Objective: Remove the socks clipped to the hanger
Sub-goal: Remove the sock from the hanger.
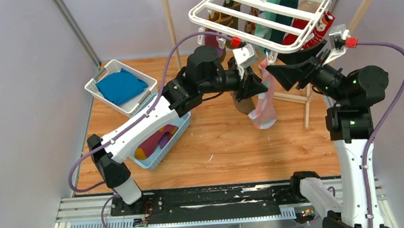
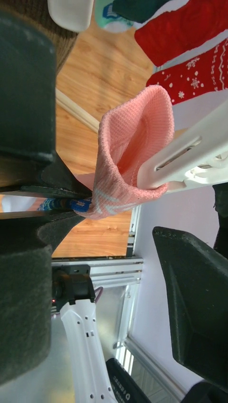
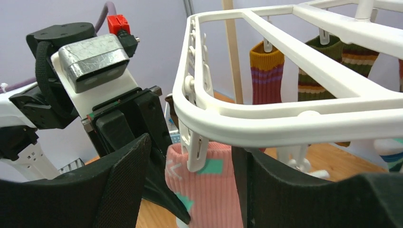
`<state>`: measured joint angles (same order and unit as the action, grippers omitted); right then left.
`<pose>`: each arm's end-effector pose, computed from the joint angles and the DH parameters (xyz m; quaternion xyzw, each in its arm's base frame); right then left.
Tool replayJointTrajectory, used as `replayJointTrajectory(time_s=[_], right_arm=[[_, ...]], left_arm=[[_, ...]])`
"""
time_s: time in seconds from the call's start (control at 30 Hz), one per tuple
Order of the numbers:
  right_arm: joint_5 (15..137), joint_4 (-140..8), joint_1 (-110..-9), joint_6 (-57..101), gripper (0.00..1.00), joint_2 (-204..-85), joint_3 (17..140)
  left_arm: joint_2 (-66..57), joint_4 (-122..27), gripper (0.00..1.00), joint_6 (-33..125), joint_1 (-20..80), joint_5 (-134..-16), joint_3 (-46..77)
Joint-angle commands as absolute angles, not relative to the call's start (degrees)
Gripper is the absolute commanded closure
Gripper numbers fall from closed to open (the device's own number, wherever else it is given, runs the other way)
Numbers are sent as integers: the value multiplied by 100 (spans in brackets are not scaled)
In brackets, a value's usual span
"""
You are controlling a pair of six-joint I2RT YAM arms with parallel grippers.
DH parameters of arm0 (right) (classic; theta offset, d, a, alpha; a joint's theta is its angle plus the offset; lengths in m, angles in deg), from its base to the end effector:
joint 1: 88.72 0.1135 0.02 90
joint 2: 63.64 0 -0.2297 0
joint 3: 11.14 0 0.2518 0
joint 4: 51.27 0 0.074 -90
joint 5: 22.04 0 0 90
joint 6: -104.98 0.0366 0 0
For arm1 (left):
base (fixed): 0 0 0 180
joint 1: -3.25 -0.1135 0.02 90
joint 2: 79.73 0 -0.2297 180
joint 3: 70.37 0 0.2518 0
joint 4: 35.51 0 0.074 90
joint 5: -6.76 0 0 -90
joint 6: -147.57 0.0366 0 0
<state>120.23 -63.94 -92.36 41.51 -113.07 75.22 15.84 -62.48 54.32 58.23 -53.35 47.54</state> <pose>0.1613 0.0187 0.4789 -0.2304 0.5667 0.3839 0.6916 0.2035 -0.3221 0.4293 0.4672 0.5628 -0.4843 0.4800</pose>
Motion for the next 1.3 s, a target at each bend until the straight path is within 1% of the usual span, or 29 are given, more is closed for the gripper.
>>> replayJointTrajectory(time_s=[0.0, 0.27, 0.5, 0.6, 0.67, 0.8, 0.87, 0.97, 1.07, 1.17, 1.27], right_arm=[[12126, -4784, -9251, 4892, 38, -11228, 7046], [11943, -4494, -9259, 5031, 49, -11206, 6840], [12028, -4296, -9259, 5178, 53, -11182, 6760], [11873, -4852, -9263, 4854, 53, -11141, 6808], [11638, -5435, -9274, 4491, 54, -11116, 6953], [11285, -6171, -9292, 4022, 55, -11101, 7282], [11131, -6443, -9309, 3879, 52, -11097, 7432], [11042, -6781, -9329, 3708, 49, -11068, 7575], [11051, -6924, -9346, 3626, 48, -11051, 7635], [10970, -7340, -9351, 3387, 48, -11036, 7767], [10879, -7703, -9348, 3128, 48, -10968, 7838]], left_arm=[[1659, -6321, 83, 5334, 5891, -5207, 4866], [1854, -6432, 83, 5355, 5998, -5272, 5098], [2028, -6594, 84, 5387, 6074, -5332, 5387], [2020, -6643, 84, 5414, 6091, -5479, 5396], [2026, -6664, 80, 5384, 6111, -5604, 5413], [2106, -6767, 79, 5251, 6218, -5911, 5538], [2193, -6901, 78, 5204, 6290, -6179, 5710], [2327, -7057, 68, 5147, 6366, -6415, 5988], [2367, -7183, 53, 5147, 6376, -6646, 6084], [2256, -7191, 37, 5288, 6372, -6752, 5933], [2028, -7203, 24, 5555, 6364, -6799, 5689]])
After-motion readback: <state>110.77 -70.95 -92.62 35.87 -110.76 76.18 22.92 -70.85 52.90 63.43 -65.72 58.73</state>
